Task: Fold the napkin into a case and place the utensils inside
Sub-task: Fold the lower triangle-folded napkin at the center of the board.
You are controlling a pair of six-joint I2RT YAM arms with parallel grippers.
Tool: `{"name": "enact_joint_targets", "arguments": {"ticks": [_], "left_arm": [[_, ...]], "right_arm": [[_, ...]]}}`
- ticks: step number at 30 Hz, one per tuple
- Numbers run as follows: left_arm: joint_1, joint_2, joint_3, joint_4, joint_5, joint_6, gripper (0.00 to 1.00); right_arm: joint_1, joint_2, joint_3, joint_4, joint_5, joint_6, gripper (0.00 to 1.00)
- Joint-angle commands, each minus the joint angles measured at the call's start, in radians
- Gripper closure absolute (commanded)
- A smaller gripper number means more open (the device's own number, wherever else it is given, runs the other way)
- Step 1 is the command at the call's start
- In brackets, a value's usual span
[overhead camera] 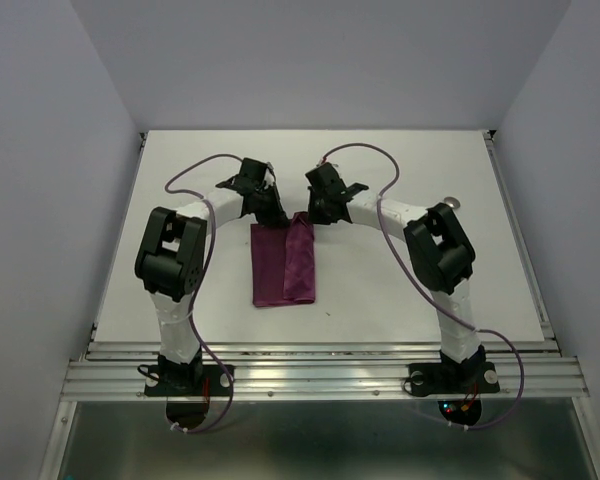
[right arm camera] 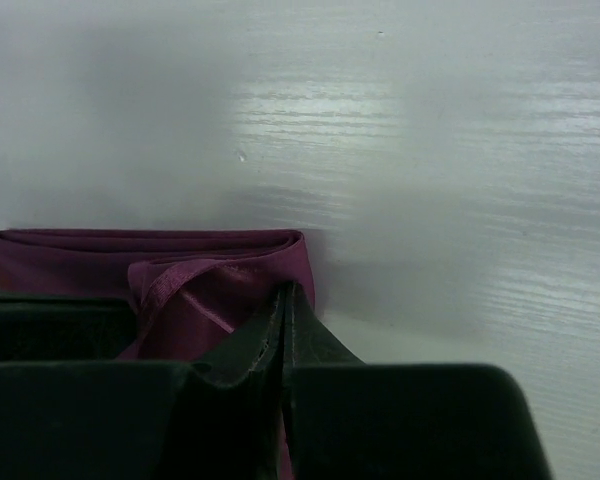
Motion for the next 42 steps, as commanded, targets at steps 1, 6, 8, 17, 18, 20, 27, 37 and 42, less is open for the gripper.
{"name": "enact_joint_targets", "arguments": {"ticks": [1, 6, 8, 17, 18, 20, 27, 37, 42], "left_arm": [[-0.003, 0.024, 0.065, -0.008, -0.006, 0.026, 1.00], [-0.003, 0.057, 0.085, -0.022, -0.017, 0.038, 1.00], [-0.002, 0.064, 0.084, -0.016, -0.015, 0.041, 1.00], [-0.003, 0.101, 0.067, 0.001, -0.006, 0.032, 1.00], [-0.003, 0.101, 0.064, 0.003, -0.006, 0.032, 1.00], [-0.003, 0.101, 0.059, 0.003, -0.008, 0.032, 1.00], [-0.003, 0.104, 0.058, 0.004, -0.006, 0.032, 1.00], [-0.003, 0.101, 0.058, 0.004, -0.005, 0.032, 1.00], [-0.003, 0.100, 0.056, 0.003, -0.005, 0.034, 1.00]], "right_arm": [[0.001, 0.018, 0.052, 0.048, -0.055, -0.010, 0.99], [0.001, 0.006, 0.043, 0.068, -0.077, -0.010, 0.99], [0.001, -0.002, 0.040, 0.072, -0.081, -0.013, 0.99], [0.001, -0.014, 0.049, 0.083, -0.089, -0.004, 0.84], [0.001, -0.014, 0.052, 0.085, -0.088, -0.004, 0.79], [0.001, -0.016, 0.058, 0.085, -0.092, -0.004, 0.73], [0.010, 0.003, 0.094, 0.085, -0.103, -0.001, 0.57], [0.010, 0.047, 0.164, 0.074, -0.108, 0.011, 0.57], [0.019, 0.090, 0.180, 0.052, -0.109, 0.016, 0.59]]}}
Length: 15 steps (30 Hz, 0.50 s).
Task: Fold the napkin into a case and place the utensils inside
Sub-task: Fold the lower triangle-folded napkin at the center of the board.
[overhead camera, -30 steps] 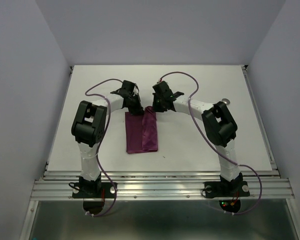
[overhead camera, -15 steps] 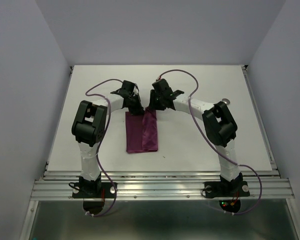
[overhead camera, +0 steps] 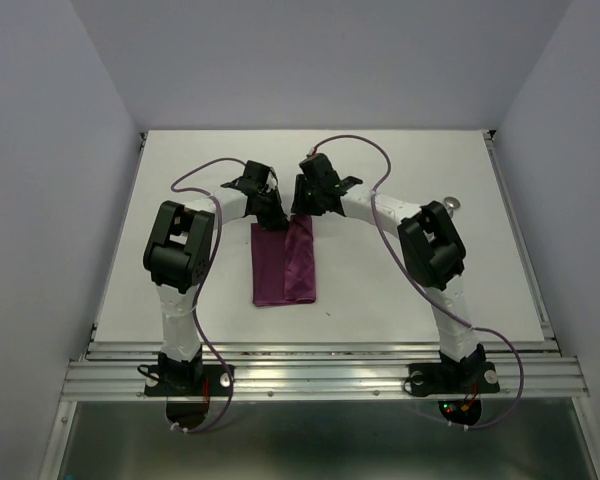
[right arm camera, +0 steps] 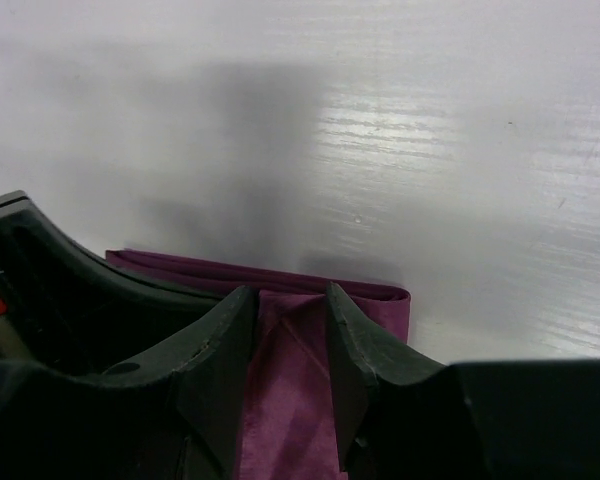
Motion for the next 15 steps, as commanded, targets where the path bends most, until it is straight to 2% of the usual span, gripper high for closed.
{"name": "enact_joint_targets", "arguments": {"ticks": [1, 4, 5, 10, 15], "left_arm": [[-0.004, 0.002, 0.009, -0.005, -0.008, 0.015, 1.00], [-0.004, 0.003, 0.009, -0.005, -0.008, 0.015, 1.00], [-0.004, 0.005, 0.009, -0.004, -0.008, 0.015, 1.00], [-0.002, 0.002, 0.011, -0.007, -0.008, 0.015, 1.00], [0.002, -0.007, 0.017, -0.013, -0.008, 0.016, 1.00]], "right_arm": [[0.015, 0.027, 0.034, 0.015, -0.007, 0.011, 0.60], [0.015, 0.030, 0.031, 0.015, -0.005, 0.011, 0.69], [0.015, 0.030, 0.031, 0.015, -0.004, 0.013, 0.78], [0.015, 0.027, 0.032, 0.015, 0.002, 0.008, 0.99], [0.024, 0.027, 0.031, 0.016, -0.002, 0.004, 0.99]]}}
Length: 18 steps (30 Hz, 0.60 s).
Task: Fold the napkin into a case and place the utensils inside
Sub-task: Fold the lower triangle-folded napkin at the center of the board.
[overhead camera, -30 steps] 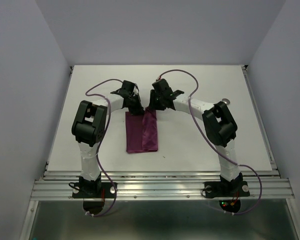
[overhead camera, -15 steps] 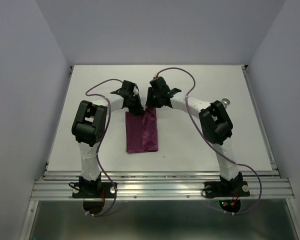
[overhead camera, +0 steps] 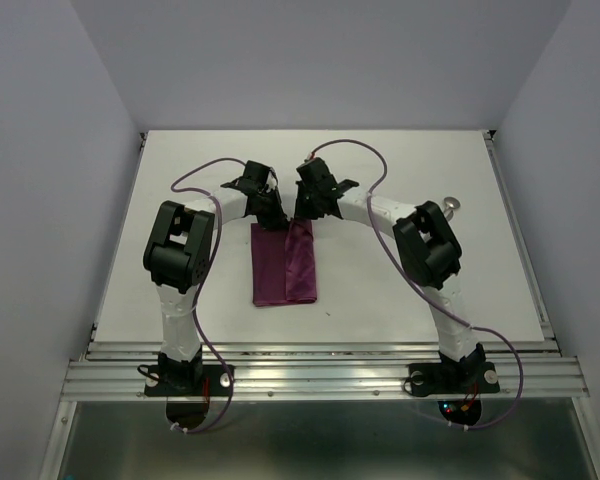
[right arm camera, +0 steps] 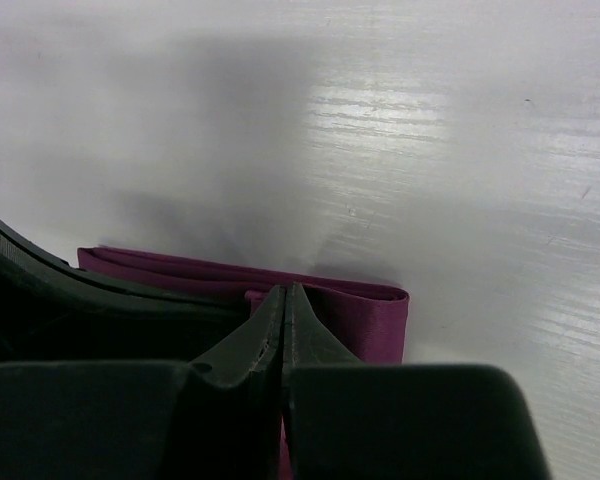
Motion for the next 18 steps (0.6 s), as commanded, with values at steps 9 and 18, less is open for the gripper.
{"name": "enact_joint_targets", "arguments": {"ticks": [9, 18], "left_arm": [[0.006, -0.048, 0.040, -0.042, -0.004, 0.023, 1.00], [0.007, -0.111, 0.071, -0.082, -0.021, 0.024, 1.00]], "right_arm": [[0.026, 0.019, 0.023, 0.030, -0.008, 0.002, 0.99], [0.026, 0.056, 0.028, 0.031, -0.014, 0.000, 0.99]]}}
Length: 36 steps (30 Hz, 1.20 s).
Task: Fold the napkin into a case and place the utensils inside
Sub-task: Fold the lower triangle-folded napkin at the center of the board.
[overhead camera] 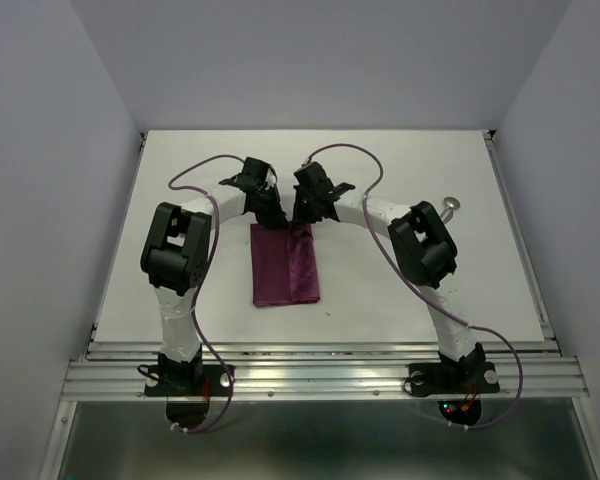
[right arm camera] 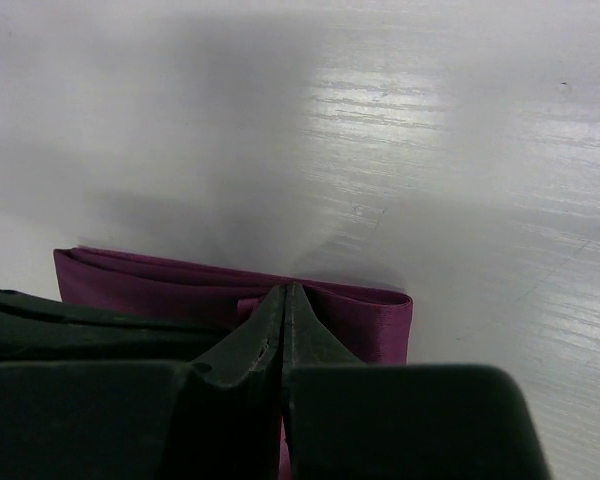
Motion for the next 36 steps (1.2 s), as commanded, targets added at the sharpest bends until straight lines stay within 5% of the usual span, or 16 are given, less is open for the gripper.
{"name": "enact_joint_targets", "arguments": {"ticks": [1, 36], "left_arm": [[0.005, -0.102, 0.045, -0.026, -0.015, 0.017, 1.00], [0.008, 0.041, -0.007, 0.060, -0.019, -0.029, 1.00]], "right_arm": [[0.013, 0.029, 0.028, 0.023, -0.012, -0.001, 0.99], [0.013, -0.098, -0.006, 0.030, 0.011, 0.019, 0.99]]}}
